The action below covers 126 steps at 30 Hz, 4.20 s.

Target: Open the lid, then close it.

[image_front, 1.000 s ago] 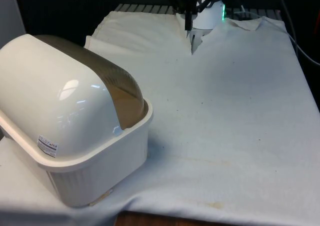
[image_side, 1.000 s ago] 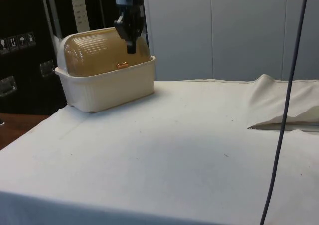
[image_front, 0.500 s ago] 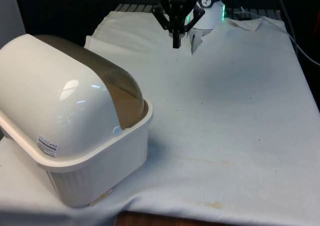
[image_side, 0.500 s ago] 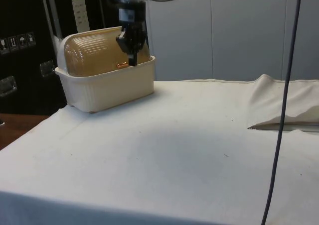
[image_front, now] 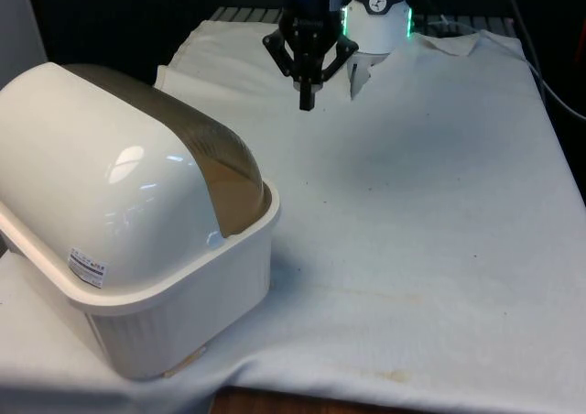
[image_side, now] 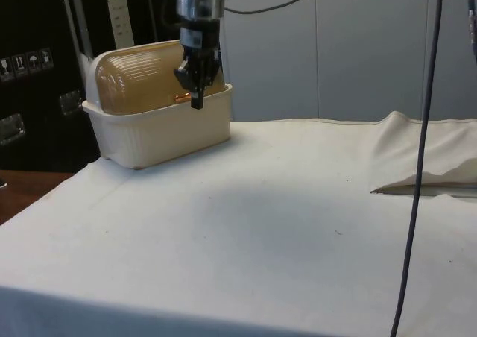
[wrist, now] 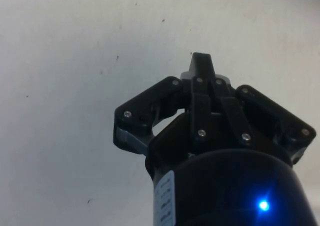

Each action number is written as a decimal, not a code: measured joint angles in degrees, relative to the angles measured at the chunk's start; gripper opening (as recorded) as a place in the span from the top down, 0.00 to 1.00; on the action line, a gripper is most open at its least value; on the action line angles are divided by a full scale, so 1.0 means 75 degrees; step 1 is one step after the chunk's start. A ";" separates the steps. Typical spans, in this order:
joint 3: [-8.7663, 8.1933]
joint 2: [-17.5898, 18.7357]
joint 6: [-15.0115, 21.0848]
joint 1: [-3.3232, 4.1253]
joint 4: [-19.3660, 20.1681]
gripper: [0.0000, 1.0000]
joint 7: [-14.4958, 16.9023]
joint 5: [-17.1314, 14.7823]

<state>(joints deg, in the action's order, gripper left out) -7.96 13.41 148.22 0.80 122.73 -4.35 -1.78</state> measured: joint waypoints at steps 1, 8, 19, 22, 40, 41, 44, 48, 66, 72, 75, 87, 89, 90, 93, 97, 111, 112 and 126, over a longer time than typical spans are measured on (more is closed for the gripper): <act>-0.0015 0.0031 0.0092 0.0000 0.0015 1.00 -0.0015 0.0000; -0.0130 0.0222 0.0604 -0.0008 0.0061 1.00 -0.0061 0.0000; -0.0382 0.0443 0.0985 -0.0015 0.0038 1.00 -0.0061 0.0000; -0.0458 0.0527 0.1070 -0.0031 0.0015 1.00 -0.0061 0.0000; -0.0802 0.1092 0.1322 -0.0099 -0.0413 1.00 -0.0130 -0.0015; -0.0817 0.1100 0.1322 -0.0099 -0.0428 1.00 -0.0138 -0.0015; -0.0856 0.1115 0.1337 -0.0099 -0.0451 1.00 -0.0160 -0.0015; -0.0917 0.1169 0.1413 -0.0099 -0.0481 1.00 -0.0214 -0.0015; -0.1001 0.1337 0.1979 -0.0099 -0.0565 1.00 -0.0733 -0.0015; -0.1001 0.1413 0.2261 -0.0099 -0.0565 1.00 -0.0924 -0.0015; -0.1008 0.1459 0.2399 -0.0099 -0.0573 1.00 -0.1024 -0.0015; -0.1024 0.1681 0.2536 -0.0099 -0.0856 1.00 -0.1429 -0.0015; -0.1024 0.1688 0.2536 -0.0099 -0.0863 1.00 -0.1459 -0.0015; -0.1024 0.1696 0.2536 -0.0099 -0.0879 1.00 -0.1520 -0.0015; -0.1024 0.1704 0.2536 -0.0099 -0.0917 1.00 -0.1612 -0.0015; -0.1024 0.1711 0.2536 -0.0099 -0.0932 1.00 -0.1749 -0.0015; -0.1001 0.1696 0.2498 -0.0099 -0.0940 1.00 -0.1979 -0.0237; -0.0993 0.1696 0.2490 -0.0099 -0.0940 1.00 -0.1986 -0.0275; -0.1016 0.1734 0.2483 -0.0099 -0.1070 1.00 -0.1986 -0.0787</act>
<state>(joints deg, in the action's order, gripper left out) -15.58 26.41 166.85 0.06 114.71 -19.25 -7.68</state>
